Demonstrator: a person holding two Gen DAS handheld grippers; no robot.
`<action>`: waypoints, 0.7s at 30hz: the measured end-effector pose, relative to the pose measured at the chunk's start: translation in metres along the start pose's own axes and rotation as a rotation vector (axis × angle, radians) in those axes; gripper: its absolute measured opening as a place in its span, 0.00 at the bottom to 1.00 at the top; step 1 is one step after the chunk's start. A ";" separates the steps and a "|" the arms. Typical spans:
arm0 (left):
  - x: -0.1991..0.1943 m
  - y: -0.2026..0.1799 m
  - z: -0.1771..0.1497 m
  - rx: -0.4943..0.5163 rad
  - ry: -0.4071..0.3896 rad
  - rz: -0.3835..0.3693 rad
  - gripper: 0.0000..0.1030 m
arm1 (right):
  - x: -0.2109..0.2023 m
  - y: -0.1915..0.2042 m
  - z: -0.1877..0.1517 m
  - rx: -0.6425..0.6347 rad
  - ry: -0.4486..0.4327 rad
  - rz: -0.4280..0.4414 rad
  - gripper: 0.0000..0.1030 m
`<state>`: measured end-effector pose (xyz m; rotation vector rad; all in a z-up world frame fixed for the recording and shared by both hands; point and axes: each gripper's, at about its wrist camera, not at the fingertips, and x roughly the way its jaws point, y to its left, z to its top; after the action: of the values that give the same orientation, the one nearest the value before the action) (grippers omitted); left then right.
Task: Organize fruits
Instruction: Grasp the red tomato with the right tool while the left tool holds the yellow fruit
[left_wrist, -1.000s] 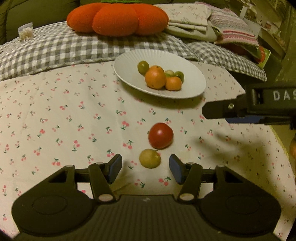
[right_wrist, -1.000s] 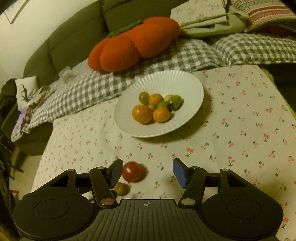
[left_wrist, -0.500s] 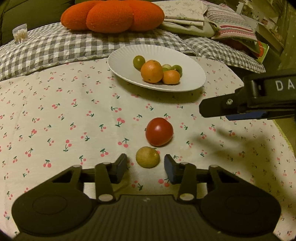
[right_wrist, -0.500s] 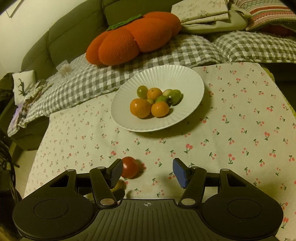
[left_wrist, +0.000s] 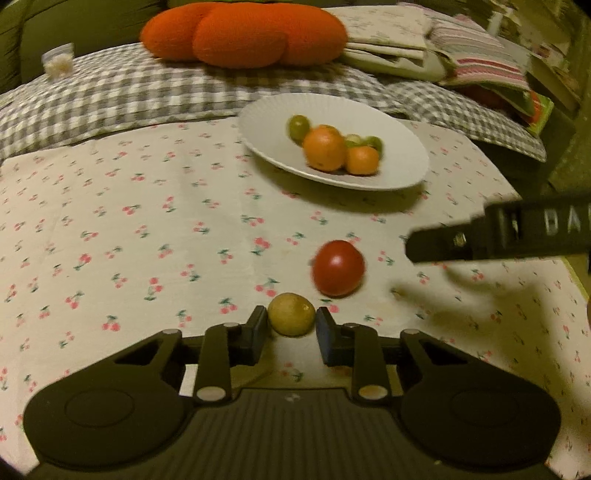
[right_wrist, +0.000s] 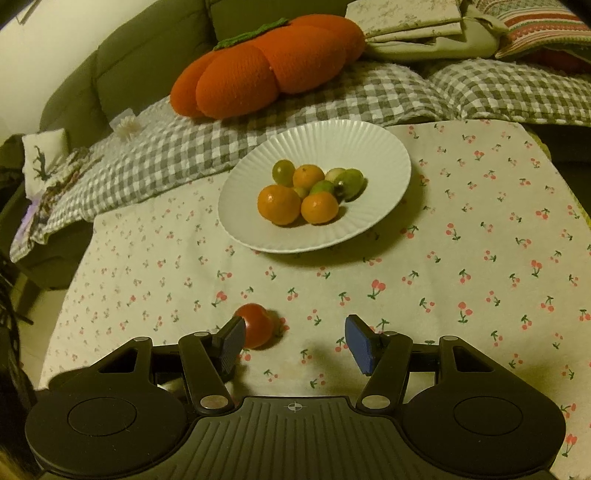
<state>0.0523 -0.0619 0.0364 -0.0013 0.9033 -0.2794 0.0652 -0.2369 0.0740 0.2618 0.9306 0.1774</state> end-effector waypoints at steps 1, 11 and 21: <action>-0.001 0.003 0.001 -0.014 0.000 0.015 0.26 | 0.002 0.001 -0.001 -0.005 0.005 -0.003 0.60; -0.005 0.044 0.009 -0.167 0.004 0.121 0.26 | 0.026 0.020 -0.014 -0.098 0.045 -0.003 0.60; -0.006 0.053 0.009 -0.199 0.019 0.139 0.26 | 0.049 0.035 -0.020 -0.162 0.047 0.002 0.60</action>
<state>0.0685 -0.0101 0.0398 -0.1200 0.9430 -0.0594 0.0766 -0.1878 0.0358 0.1094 0.9573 0.2599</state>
